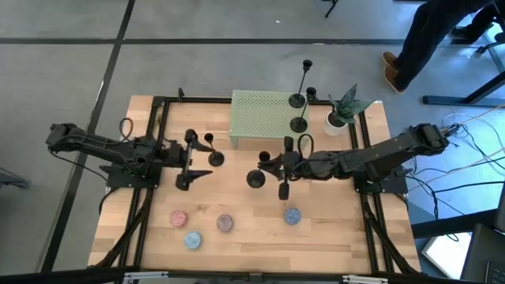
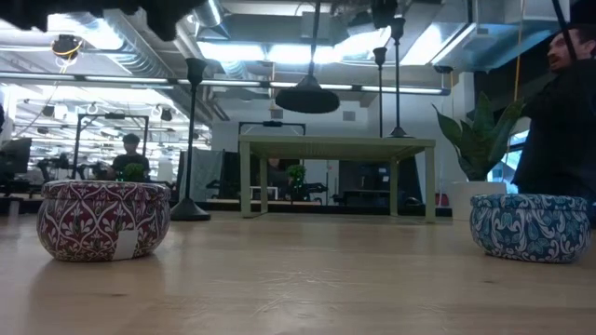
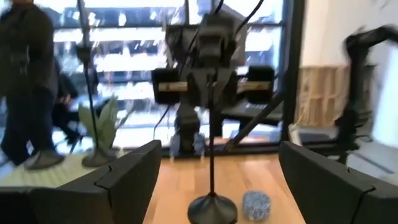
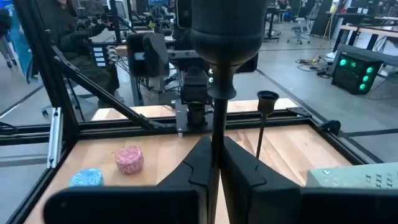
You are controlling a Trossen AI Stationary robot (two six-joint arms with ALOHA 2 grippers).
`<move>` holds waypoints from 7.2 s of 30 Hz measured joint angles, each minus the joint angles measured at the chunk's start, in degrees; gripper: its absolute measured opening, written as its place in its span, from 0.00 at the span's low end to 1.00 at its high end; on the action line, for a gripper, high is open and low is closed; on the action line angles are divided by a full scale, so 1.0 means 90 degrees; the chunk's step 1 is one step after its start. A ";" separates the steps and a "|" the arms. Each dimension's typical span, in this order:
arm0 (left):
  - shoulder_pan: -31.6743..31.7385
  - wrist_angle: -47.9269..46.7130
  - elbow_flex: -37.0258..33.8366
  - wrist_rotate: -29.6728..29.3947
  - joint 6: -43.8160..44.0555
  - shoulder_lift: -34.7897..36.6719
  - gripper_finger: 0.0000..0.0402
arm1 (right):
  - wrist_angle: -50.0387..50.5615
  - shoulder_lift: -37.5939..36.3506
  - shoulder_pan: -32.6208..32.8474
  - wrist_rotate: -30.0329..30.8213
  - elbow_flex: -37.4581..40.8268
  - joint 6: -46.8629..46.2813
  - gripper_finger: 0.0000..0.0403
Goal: Pick & Place candle stick holders
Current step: Put the black candle holder on the shelf, then align the black candle holder with the black candle holder on the shelf
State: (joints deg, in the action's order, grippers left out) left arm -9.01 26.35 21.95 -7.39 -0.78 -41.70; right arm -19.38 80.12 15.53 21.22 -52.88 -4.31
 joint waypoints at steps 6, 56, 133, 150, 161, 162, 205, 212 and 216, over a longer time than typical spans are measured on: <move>-0.0114 0.0008 0.0893 -0.0544 0.0000 -0.1461 0.80 | -0.0194 0.0055 -0.0094 -0.0326 0.0000 0.0027 0.08; -0.0112 -0.0152 0.3082 -0.0567 0.0573 -0.4339 0.03 | -0.0182 0.0060 -0.0099 -0.0469 0.0000 0.0041 0.08; 0.4840 0.0845 0.6480 0.2554 0.0915 -0.7580 0.03 | 0.3688 -0.0982 0.1308 0.0783 -0.0002 -0.2066 0.56; 0.4849 0.0403 0.6485 0.2478 0.0505 -0.7741 0.03 | 0.5637 -0.1507 0.1632 0.1402 0.0000 -0.2866 0.56; 0.4832 0.0503 0.6485 0.2474 0.0500 -0.7741 0.03 | 0.5624 -0.1654 0.1630 0.1524 0.0000 -0.2808 0.56; 0.4832 0.0509 0.6485 0.2474 0.0498 -0.7755 0.03 | 0.5633 -0.1652 0.1630 0.1524 0.0000 -0.2808 0.56; 0.4762 0.0675 0.6485 0.2487 0.0221 -0.7812 0.38 | 0.5616 -0.1652 0.1630 0.1522 0.0000 -0.2854 0.56; 0.4757 0.0319 0.6480 0.2498 0.0183 -0.7590 0.44 | 0.5616 -0.1652 0.1630 0.1522 0.0000 -0.2988 0.56; 0.4755 -0.0219 0.6480 0.2507 0.0101 -0.7239 0.45 | 0.5616 -0.1652 0.1630 0.1522 0.0000 -0.3030 0.56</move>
State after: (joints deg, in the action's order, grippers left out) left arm 33.78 24.37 80.27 15.17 0.14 -106.86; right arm 31.16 65.25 30.20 34.92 -52.88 -31.58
